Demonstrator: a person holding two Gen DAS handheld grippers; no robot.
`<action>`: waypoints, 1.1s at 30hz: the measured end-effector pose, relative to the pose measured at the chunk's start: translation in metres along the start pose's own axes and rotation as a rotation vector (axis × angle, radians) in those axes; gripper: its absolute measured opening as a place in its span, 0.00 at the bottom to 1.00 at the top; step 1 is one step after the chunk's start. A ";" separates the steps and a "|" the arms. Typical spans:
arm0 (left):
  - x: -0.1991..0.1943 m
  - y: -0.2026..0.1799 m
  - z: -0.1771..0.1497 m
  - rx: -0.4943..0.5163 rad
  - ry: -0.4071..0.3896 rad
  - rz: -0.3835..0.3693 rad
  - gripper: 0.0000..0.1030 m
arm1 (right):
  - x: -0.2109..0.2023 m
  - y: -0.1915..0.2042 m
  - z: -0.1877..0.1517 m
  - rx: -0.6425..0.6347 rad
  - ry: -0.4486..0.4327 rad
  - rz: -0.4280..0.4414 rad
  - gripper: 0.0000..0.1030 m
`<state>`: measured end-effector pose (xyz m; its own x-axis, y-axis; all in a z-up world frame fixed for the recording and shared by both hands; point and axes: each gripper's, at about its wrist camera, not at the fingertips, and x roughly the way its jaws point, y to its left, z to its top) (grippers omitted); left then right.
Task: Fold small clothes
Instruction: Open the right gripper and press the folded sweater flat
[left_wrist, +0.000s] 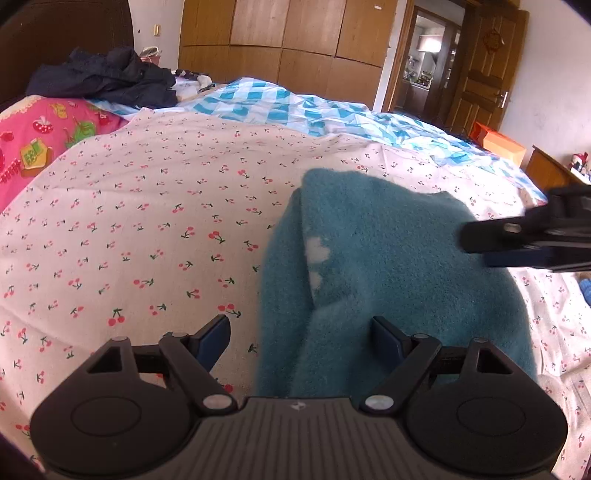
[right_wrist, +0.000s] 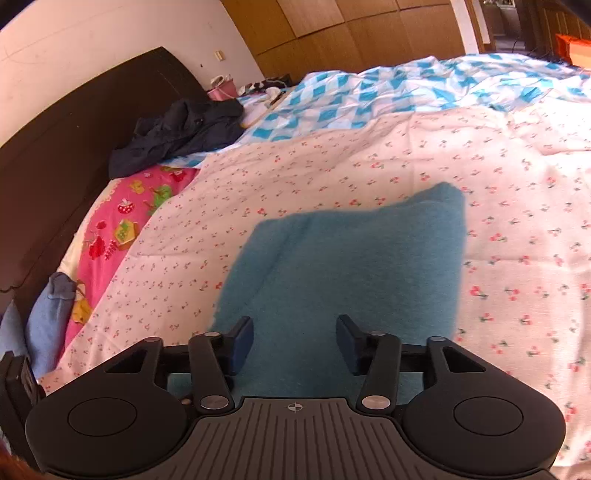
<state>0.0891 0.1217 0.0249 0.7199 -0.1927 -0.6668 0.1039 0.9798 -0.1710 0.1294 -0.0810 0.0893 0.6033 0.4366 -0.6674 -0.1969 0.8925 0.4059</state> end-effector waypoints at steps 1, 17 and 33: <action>0.000 0.000 0.000 0.003 0.000 0.000 0.85 | 0.011 0.003 0.004 0.001 0.011 0.007 0.34; 0.013 0.012 0.002 -0.035 0.010 0.049 0.86 | 0.112 0.053 0.018 -0.218 0.068 -0.072 0.33; 0.004 0.008 0.000 -0.035 -0.005 0.091 0.90 | -0.002 0.032 -0.036 -0.160 -0.020 -0.071 0.36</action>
<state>0.0926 0.1292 0.0204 0.7284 -0.1022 -0.6774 0.0133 0.9907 -0.1351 0.0941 -0.0491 0.0817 0.6351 0.3707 -0.6777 -0.2725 0.9284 0.2524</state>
